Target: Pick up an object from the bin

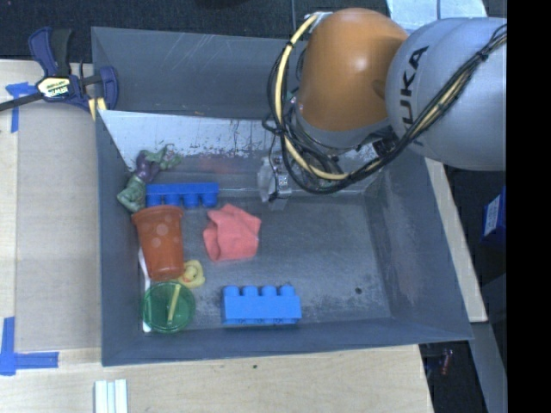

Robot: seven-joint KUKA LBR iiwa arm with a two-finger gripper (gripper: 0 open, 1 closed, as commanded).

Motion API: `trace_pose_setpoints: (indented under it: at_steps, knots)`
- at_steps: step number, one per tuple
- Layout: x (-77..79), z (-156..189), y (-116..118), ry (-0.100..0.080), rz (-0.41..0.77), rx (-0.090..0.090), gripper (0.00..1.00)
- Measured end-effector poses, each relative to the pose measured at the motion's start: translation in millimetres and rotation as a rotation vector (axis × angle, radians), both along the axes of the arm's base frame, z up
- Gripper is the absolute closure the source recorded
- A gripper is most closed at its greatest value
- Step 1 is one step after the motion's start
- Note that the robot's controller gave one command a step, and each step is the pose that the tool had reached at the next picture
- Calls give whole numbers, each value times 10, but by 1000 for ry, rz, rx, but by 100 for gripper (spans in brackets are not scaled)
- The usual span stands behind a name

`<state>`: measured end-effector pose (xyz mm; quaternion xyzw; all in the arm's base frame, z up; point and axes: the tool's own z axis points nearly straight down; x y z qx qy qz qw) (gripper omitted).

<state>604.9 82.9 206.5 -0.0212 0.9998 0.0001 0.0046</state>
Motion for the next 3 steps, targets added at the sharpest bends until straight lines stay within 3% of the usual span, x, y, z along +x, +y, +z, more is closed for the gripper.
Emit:
trace_pose_setpoints:
  at_steps: [1,2,3]
  knots:
    - [0,-334,80,-13,-20,2,100]
    - [-145,-765,305,-13,33,2,100]
    - [-370,-1252,543,-16,-91,4,100]
